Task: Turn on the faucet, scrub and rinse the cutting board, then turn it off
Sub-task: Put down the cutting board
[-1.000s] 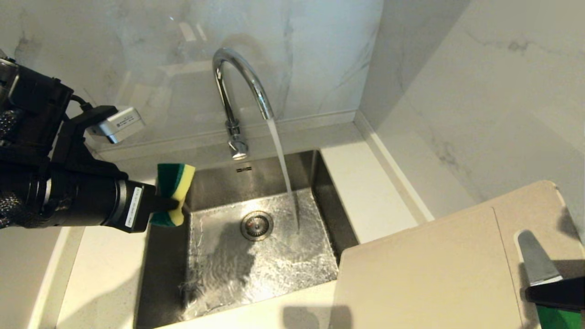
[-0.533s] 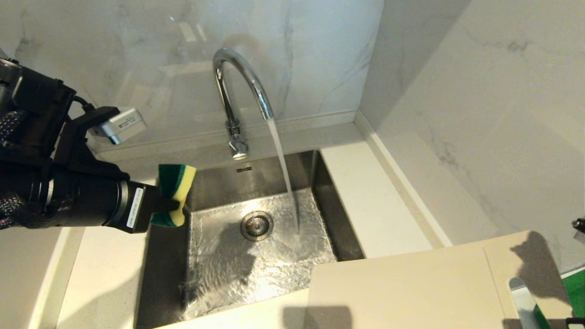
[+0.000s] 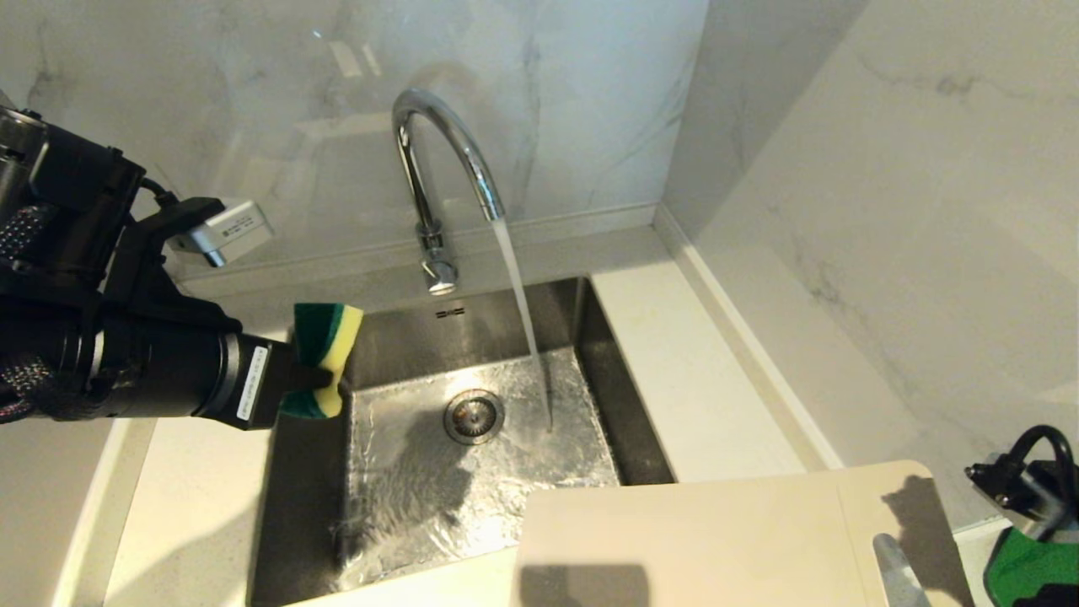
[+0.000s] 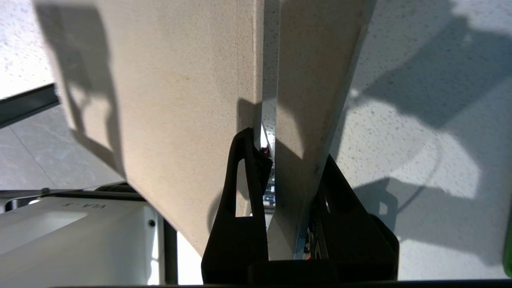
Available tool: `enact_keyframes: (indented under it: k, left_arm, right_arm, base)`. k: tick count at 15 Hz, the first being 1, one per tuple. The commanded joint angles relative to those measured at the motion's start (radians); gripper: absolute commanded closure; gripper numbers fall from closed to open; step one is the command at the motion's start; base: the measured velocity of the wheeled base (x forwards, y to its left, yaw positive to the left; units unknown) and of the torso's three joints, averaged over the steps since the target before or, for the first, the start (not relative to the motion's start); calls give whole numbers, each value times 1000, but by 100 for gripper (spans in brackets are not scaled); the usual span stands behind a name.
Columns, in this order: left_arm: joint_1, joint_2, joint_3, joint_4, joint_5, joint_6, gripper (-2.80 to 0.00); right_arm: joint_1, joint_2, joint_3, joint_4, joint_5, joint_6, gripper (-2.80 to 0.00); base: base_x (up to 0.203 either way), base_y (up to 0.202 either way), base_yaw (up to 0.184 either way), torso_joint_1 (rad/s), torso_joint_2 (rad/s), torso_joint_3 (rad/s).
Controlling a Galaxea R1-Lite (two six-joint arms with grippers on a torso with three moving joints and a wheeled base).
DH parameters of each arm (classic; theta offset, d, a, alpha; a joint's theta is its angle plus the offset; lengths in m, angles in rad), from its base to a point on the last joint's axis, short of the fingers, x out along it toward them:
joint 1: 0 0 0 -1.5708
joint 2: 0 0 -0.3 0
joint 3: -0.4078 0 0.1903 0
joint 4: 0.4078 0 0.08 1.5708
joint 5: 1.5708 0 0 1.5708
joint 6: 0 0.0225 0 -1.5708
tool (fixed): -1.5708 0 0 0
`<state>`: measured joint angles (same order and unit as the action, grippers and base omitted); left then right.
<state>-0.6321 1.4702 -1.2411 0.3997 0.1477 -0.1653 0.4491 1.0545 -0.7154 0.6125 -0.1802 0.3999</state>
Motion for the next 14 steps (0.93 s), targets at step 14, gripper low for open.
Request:
enact_keyframes:
  k: [14]
  left_arm:
    - [0,2,-3,2,4,-6,0]
  right_arm:
    - [0,41,-185,-246,100,167,0]
  base:
    - [0,0,0,0,0,0]
